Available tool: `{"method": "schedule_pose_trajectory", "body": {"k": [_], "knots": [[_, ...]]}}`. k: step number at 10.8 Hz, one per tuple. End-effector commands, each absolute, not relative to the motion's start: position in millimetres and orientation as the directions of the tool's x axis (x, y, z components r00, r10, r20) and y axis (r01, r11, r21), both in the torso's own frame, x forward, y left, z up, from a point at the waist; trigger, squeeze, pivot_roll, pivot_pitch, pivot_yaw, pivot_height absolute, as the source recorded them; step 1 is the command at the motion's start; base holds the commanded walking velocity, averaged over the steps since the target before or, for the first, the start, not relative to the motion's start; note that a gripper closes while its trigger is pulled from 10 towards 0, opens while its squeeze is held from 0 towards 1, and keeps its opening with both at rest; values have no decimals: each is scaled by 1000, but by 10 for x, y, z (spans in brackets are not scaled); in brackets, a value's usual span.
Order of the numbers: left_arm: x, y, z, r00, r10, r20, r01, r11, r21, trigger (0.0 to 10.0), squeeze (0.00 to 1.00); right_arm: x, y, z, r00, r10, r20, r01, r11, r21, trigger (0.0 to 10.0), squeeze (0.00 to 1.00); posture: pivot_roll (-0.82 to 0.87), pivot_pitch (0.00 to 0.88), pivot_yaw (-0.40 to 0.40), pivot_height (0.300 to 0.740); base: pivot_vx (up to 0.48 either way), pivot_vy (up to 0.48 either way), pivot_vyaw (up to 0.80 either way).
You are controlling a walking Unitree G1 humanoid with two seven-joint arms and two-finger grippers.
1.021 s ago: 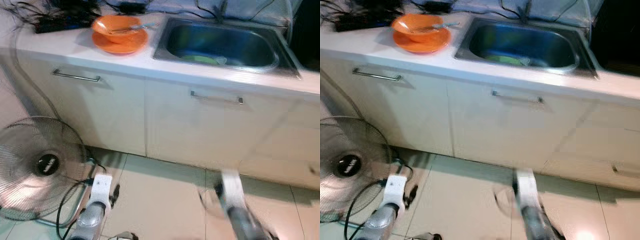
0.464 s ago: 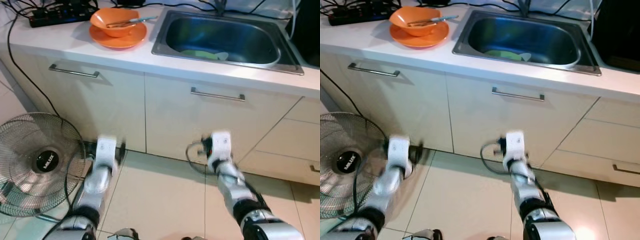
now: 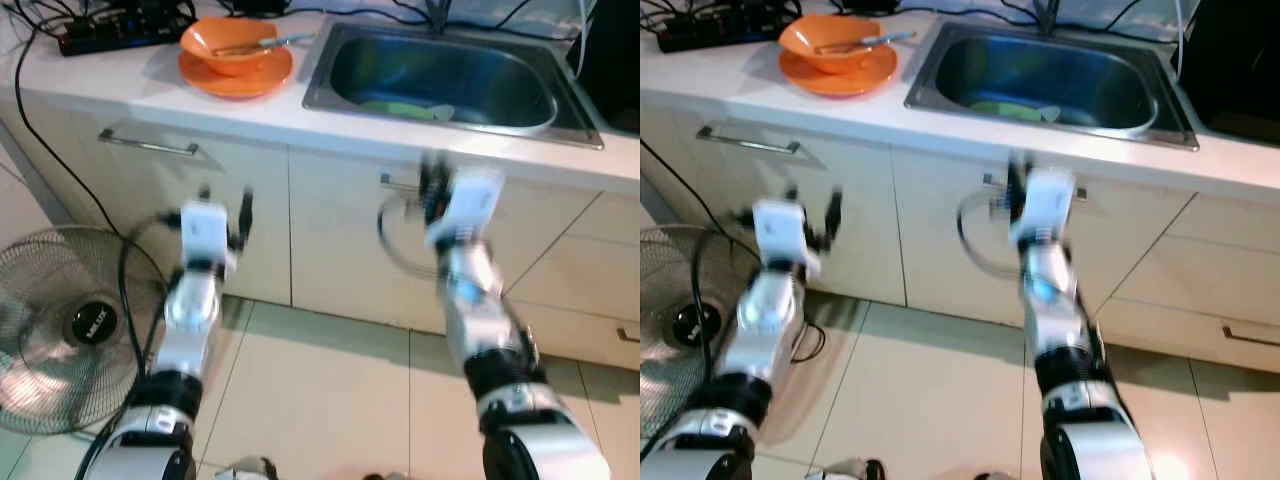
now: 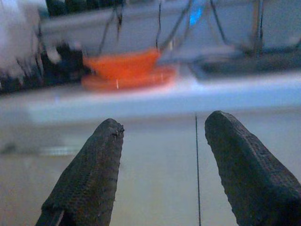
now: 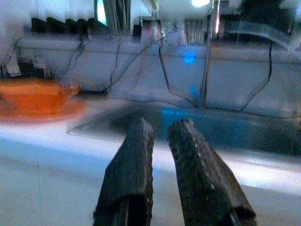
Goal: Kitchen organization
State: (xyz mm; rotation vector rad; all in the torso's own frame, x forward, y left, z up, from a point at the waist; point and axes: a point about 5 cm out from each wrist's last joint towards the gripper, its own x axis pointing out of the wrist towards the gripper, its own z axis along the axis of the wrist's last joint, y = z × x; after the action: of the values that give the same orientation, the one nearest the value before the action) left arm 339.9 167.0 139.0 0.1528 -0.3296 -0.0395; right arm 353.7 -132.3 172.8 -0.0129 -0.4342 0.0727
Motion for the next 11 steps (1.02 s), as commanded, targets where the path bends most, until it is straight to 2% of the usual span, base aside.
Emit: {"method": "schedule_pose_trajectory", "body": {"k": [1, 4, 7, 8, 9, 11], "knots": [[3437, 1610, 1564, 926, -81, 368, 23, 987, 158, 10000, 0, 3549, -1302, 1853, 891, 63, 449, -65, 998, -13, 10000, 0, 69, 74, -33, 740, 0, 0, 0], [3455, 1450, 2009, 870, -108, 480, 48, 990, 135, 10000, 0, 3535, -1153, 2158, 858, 81, 507, -102, 995, 12, 10000, 0, 78, 58, -37, 740, 0, 0, 0], [3420, 1365, 1974, 888, -125, 444, 82, 990, 115, 10000, 0, 3522, -1055, 2122, 880, 101, 464, -127, 992, 25, 10000, 0, 81, 44, -38, 740, 0, 0, 0], [3426, 1361, 1968, 894, -122, 432, 88, 991, 98, 10000, 0, 3516, -1048, 2124, 884, 99, 457, -130, 991, 36, 10000, 949, 81, 42, -39, 740, 0, 0, 0], [3435, 1348, 1966, 898, -120, 422, 97, 992, 77, 10000, 1000, 3513, -1044, 2127, 886, 97, 453, -132, 990, 46, 10000, 1000, 79, 44, -40, 740, 0, 0, 0], [3428, 1309, 1989, 894, -142, 426, 114, 989, 90, 10000, 1000, 3510, -1039, 2128, 890, 102, 445, -143, 988, 58, 10000, 1000, 81, 57, -40, 740, 0, 0, 0]]}}
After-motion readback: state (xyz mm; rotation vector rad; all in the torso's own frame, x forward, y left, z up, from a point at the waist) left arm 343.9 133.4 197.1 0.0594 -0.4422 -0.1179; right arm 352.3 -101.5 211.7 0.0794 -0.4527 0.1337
